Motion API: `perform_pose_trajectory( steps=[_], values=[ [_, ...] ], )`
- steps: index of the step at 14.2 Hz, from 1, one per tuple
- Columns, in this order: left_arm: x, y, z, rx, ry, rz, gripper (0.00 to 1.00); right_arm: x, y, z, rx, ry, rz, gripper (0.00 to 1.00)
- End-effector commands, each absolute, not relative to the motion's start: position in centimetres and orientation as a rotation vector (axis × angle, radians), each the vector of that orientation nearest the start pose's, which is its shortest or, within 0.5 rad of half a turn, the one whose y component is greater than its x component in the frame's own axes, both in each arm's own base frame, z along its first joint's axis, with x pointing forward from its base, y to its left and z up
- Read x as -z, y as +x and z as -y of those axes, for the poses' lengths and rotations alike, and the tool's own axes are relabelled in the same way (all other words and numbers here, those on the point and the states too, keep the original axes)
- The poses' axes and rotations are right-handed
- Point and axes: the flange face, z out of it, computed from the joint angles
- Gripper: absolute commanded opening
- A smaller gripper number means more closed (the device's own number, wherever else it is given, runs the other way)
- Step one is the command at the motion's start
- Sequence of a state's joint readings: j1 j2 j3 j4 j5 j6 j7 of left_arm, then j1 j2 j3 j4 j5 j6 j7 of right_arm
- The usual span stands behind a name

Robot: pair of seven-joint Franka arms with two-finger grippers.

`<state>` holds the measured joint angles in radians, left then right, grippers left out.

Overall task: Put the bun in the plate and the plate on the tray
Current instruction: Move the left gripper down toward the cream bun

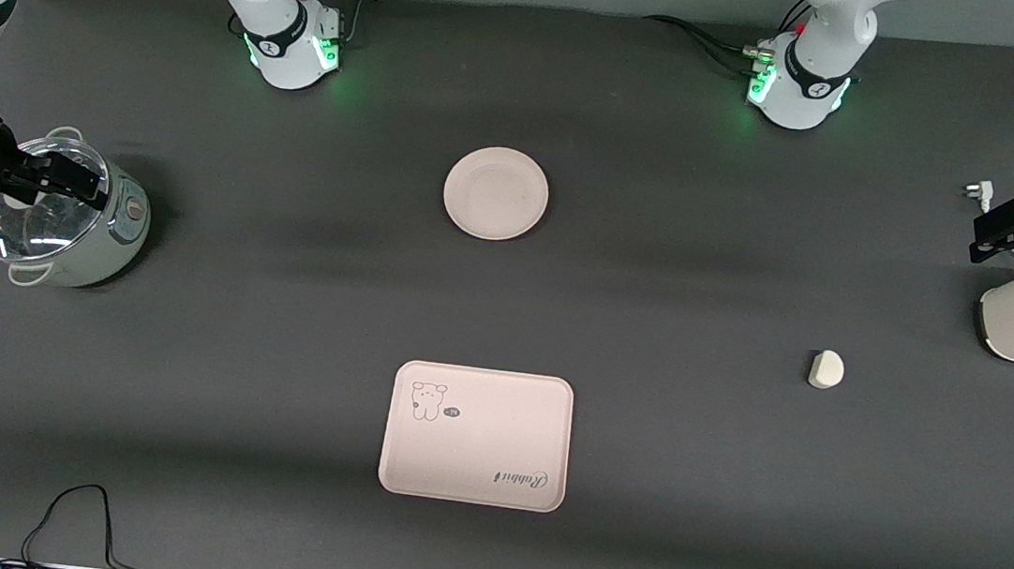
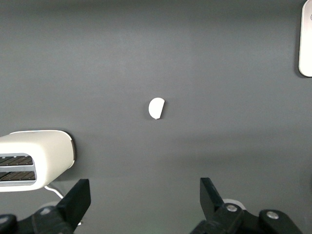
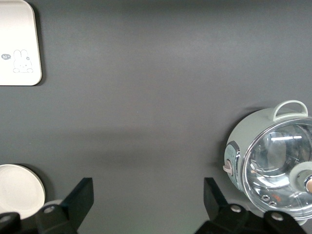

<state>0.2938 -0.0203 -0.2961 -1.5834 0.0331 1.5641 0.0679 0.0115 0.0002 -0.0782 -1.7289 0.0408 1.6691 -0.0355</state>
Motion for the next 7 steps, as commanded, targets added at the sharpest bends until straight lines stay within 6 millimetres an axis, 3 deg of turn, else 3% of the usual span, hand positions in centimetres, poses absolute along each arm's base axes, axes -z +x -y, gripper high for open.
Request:
perform_pose_trajectory(
  steps=[1,4,6,7],
  values=[
    [-63.1,54.8,-0.2,-0.005,-3.114,-0.133,1.00,-56.0,55.2,3.0,-0.078,-3.082,-0.042,1.00],
    [-61.8,55.6,-0.3,-0.036,-3.124,-0.137,1.00,-56.1,55.2,3.0,-0.078,-3.082,-0.039,1.00],
    [-59.1,56.1,-0.3,-0.141,-3.130,-0.111,1.00,-56.1,55.1,3.0,-0.080,-3.082,-0.039,1.00],
    [-56.9,56.2,-0.5,-0.184,-3.124,-0.099,1.00,-56.2,55.1,3.0,-0.080,-3.081,-0.039,1.00]
  ],
)
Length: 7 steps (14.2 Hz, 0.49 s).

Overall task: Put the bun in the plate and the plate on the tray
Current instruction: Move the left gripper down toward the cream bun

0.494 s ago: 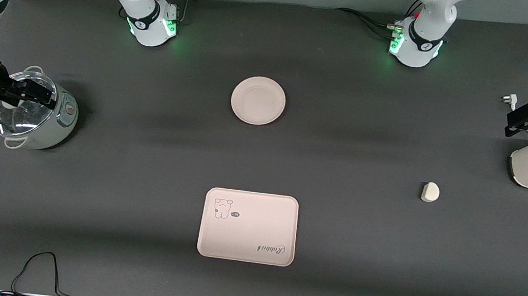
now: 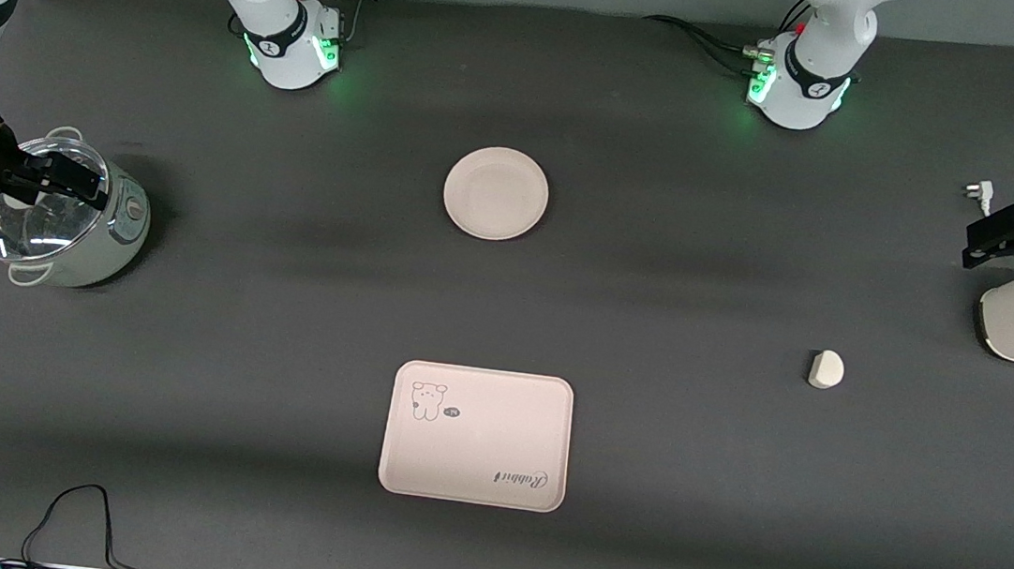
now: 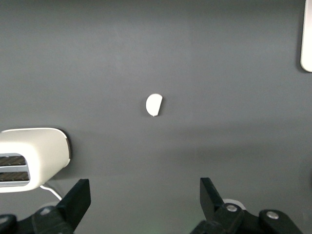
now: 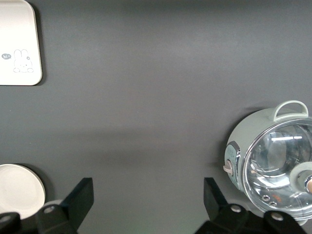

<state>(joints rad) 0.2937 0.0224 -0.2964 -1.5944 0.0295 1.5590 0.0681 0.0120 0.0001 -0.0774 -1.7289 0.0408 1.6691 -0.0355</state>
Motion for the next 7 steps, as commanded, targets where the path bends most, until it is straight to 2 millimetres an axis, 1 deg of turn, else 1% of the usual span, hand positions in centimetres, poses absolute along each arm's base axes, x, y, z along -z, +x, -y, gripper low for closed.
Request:
perform_pose_trajectory(
  steps=[1,4,6,7],
  values=[
    [-54.7,56.7,-0.5,-0.181,-3.118,-0.102,1.00,-56.2,55.1,3.0,-0.080,-3.081,-0.039,1.00],
    [-47.4,57.0,-0.3,-0.109,-3.080,-0.141,1.00,-56.3,55.0,2.9,-0.083,-3.081,-0.036,1.00],
    [-42.2,56.9,-0.3,-0.055,-3.091,-0.153,1.00,-56.2,55.0,3.0,-0.085,-3.081,-0.039,1.00],
    [-39.8,57.0,-0.6,-0.036,-3.102,-0.150,1.00,-56.0,55.1,2.9,-0.090,-3.081,-0.039,1.00]
  ],
)
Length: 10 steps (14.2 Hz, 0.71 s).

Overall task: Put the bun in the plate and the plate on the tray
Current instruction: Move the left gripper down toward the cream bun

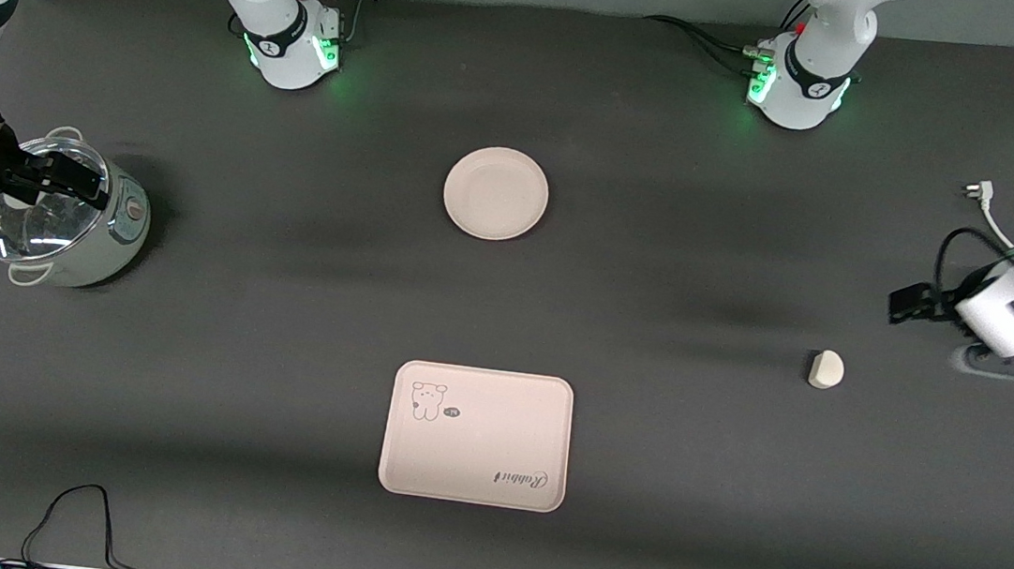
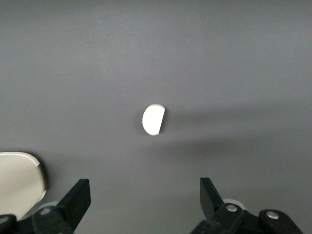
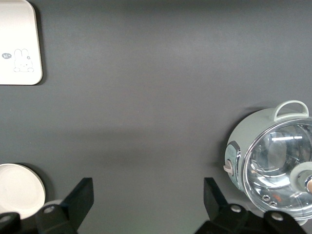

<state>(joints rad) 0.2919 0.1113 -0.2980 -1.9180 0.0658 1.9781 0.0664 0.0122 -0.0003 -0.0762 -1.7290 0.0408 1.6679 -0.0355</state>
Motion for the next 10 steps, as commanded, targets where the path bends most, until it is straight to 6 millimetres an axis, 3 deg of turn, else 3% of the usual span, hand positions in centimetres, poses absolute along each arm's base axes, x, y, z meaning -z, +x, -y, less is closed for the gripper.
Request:
perform_pose_trajectory(
  steps=[1,4,6,10],
  values=[
    [-37.2,57.4,-0.8,-0.030,-3.116,-0.150,1.00,-55.8,55.2,2.8,-0.097,-3.081,-0.034,1.00],
    [-30.3,58.4,-2.7,-0.050,-3.160,-0.103,1.00,-55.1,55.5,1.2,-0.115,-3.082,0.000,1.00],
    [-26.6,57.6,-2.5,-0.033,-3.174,-0.109,1.00,-54.2,55.1,1.2,-0.146,-3.080,-0.010,1.00],
    [-21.8,57.2,-3.0,0.053,-3.186,-0.109,0.99,-53.2,55.0,1.3,-0.177,-3.078,-0.015,1.00]
  ],
)
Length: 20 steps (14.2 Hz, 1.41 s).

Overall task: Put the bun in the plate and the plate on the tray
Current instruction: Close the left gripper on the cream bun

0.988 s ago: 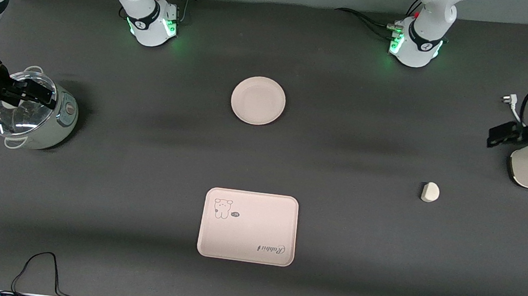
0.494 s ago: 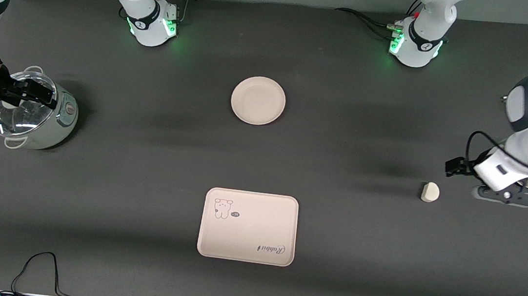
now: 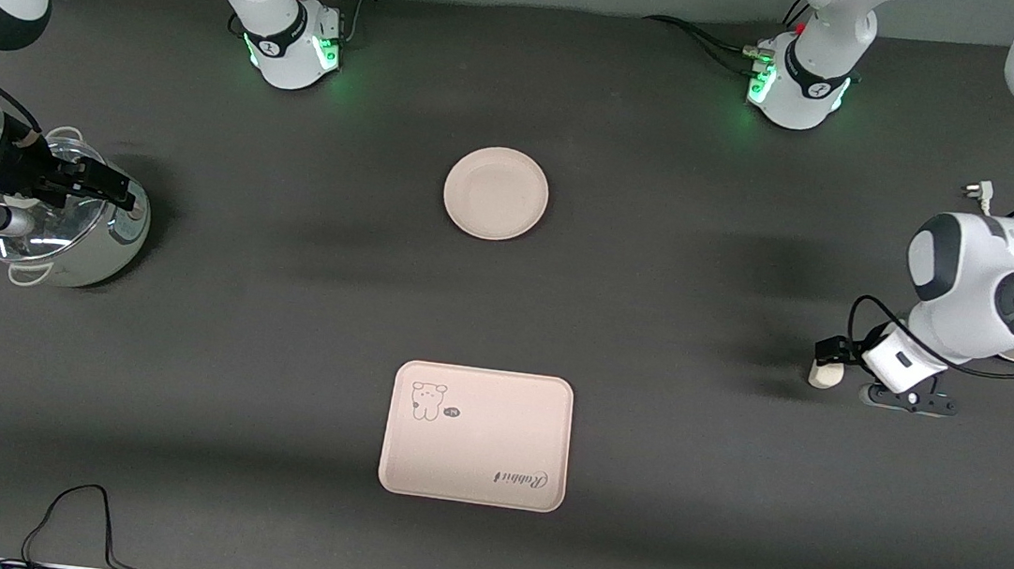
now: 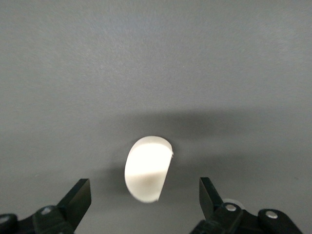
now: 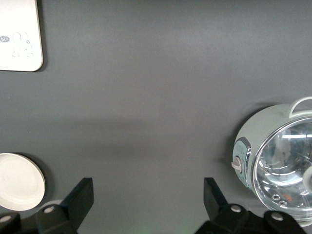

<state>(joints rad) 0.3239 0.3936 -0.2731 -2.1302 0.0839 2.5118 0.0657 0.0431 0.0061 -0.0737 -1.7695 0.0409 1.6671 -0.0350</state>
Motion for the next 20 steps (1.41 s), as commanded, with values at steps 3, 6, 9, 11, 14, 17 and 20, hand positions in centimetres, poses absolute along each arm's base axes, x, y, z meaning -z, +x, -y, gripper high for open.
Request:
perform_pose_trajectory(
  steps=[3,6,9,11,14,17,20],
  values=[
    [-20.3,57.1,-3.5,0.044,-3.176,-0.119,0.93,-52.2,55.0,1.3,-0.196,-3.076,-0.027,1.00],
    [-19.8,57.1,-3.5,0.035,-3.179,-0.119,0.63,-51.7,54.7,1.2,-0.228,-3.069,-0.035,1.00],
    [-19.0,57.1,-3.4,0.047,-3.185,-0.118,0.49,-49.5,55.0,0.6,-0.289,-2.997,-0.086,1.00],
    [-19.1,57.1,-3.4,0.046,-3.185,-0.110,0.37,-45.9,55.7,0.8,-0.377,-2.987,-0.104,1.00],
    [-20.2,57.1,-2.8,0.038,-3.178,-0.110,0.26,-42.3,56.7,1.6,-0.433,-2.811,-0.228,1.00],
    [-25.6,56.8,1.1,-0.048,-3.144,-0.129,0.26,-38.3,57.2,3.0,-0.493,-2.637,-0.371,1.00],
    [-32.6,54.2,11.1,-0.168,-3.075,-0.025,0.24,-36.1,56.4,2.4,-0.505,-2.522,-0.441,1.00]
  ],
)
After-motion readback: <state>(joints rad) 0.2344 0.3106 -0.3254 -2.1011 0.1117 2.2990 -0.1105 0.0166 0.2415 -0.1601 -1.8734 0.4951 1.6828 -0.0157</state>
